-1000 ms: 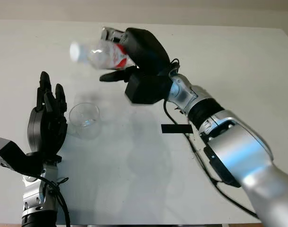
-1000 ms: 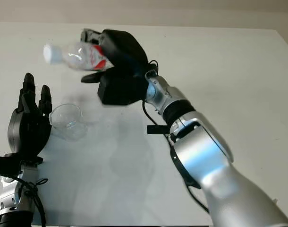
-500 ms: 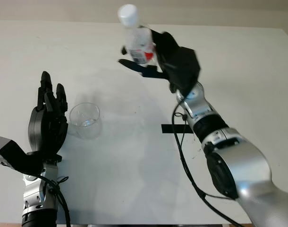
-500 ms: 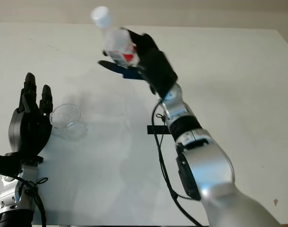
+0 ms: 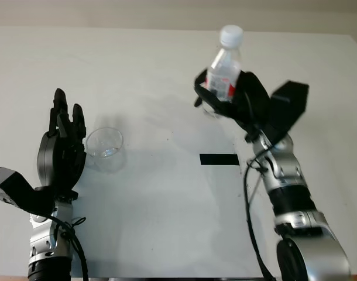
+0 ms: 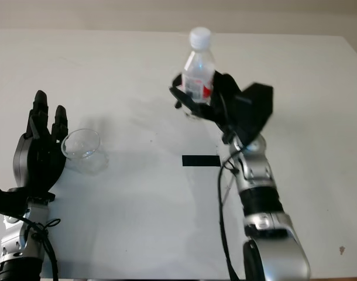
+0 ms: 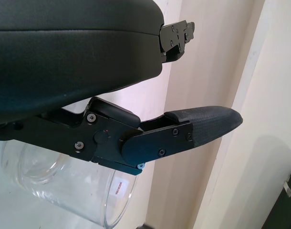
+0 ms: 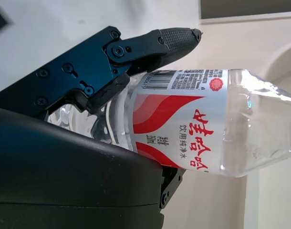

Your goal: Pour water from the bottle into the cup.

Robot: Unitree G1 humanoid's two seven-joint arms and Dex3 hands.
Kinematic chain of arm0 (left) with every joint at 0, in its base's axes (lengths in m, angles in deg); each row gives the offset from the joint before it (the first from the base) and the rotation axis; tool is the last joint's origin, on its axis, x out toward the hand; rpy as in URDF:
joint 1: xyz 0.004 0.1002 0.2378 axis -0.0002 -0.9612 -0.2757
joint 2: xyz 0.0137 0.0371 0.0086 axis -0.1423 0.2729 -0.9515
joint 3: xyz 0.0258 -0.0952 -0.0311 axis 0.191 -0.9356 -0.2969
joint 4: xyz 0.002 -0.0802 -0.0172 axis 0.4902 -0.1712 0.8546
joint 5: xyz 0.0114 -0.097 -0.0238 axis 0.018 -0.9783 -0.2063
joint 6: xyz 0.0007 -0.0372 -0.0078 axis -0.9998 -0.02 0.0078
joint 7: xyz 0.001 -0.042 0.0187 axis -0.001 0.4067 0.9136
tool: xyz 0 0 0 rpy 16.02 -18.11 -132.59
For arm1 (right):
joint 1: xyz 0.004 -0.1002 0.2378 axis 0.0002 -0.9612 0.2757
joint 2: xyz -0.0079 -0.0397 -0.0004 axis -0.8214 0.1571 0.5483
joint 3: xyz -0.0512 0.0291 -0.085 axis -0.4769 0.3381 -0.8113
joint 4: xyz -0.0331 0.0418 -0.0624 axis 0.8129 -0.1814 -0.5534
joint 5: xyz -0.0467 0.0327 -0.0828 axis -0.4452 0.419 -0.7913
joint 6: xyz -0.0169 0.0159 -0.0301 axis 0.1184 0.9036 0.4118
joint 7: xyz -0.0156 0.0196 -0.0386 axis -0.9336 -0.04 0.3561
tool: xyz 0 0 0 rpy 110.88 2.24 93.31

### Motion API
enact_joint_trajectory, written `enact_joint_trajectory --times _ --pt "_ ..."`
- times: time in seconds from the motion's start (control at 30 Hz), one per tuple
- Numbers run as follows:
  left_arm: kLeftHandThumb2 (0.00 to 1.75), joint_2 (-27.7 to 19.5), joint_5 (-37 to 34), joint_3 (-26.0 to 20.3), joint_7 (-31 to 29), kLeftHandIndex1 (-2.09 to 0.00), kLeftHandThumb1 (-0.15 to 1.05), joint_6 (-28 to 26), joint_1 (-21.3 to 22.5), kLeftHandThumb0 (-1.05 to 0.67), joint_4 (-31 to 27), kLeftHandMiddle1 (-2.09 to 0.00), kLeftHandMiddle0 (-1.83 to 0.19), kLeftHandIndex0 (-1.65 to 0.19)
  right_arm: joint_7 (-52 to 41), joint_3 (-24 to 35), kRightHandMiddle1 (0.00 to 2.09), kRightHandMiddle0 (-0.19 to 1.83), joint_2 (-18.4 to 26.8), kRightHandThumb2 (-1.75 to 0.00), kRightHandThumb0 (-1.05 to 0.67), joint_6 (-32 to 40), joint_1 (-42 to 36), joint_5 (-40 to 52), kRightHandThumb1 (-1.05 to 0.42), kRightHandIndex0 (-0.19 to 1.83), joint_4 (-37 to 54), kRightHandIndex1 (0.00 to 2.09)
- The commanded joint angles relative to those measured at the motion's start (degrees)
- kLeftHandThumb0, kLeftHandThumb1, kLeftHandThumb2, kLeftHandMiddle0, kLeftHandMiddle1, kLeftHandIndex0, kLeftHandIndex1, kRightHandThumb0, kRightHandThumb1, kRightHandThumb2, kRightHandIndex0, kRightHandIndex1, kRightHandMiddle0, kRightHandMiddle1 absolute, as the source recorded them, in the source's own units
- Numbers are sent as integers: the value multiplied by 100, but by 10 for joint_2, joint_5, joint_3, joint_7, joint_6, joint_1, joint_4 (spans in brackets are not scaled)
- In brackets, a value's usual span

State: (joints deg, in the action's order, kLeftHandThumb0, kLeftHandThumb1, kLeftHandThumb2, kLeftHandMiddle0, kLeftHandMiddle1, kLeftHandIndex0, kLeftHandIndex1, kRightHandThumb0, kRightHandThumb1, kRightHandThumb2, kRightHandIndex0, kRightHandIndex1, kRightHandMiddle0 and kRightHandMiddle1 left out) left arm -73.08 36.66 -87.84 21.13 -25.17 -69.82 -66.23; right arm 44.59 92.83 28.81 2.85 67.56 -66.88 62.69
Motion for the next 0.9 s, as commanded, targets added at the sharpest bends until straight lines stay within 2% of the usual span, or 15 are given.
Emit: enact_joint_trajectory --times 0.0,0.23,0.4,0.6,0.73,0.87 --pt "68 8 -3 2 -4 0 105 -6 -22 -80 13 0 19 19 2 -6 209 65 9 -45 -33 -6 -28 -10 -105 110 44 209" --pt "70 6 -5 -2 -10 0 105 -5 -26 -79 10 0 19 19 7 -18 209 60 23 -41 -36 1 -92 -40 -105 99 123 209" --pt "71 6 -13 -1 -17 0 105 -10 -33 -78 1 0 19 19 -1 -22 209 62 11 -43 -38 30 -129 -24 -105 104 155 209" --pt "72 7 -8 1 -12 0 105 -10 -44 -78 -11 0 19 19 13 -22 209 61 -20 -42 -38 76 -161 5 -105 104 179 209" --pt "72 6 -8 -1 -6 0 105 -14 -47 -78 -16 0 19 19 28 -17 209 60 -42 -44 -40 141 -169 31 -105 104 187 209" --pt "71 4 -13 -4 -8 0 105 -17 -46 -78 -14 0 19 19 51 -10 209 59 -69 -42 -42 150 -170 46 -105 107 166 209"
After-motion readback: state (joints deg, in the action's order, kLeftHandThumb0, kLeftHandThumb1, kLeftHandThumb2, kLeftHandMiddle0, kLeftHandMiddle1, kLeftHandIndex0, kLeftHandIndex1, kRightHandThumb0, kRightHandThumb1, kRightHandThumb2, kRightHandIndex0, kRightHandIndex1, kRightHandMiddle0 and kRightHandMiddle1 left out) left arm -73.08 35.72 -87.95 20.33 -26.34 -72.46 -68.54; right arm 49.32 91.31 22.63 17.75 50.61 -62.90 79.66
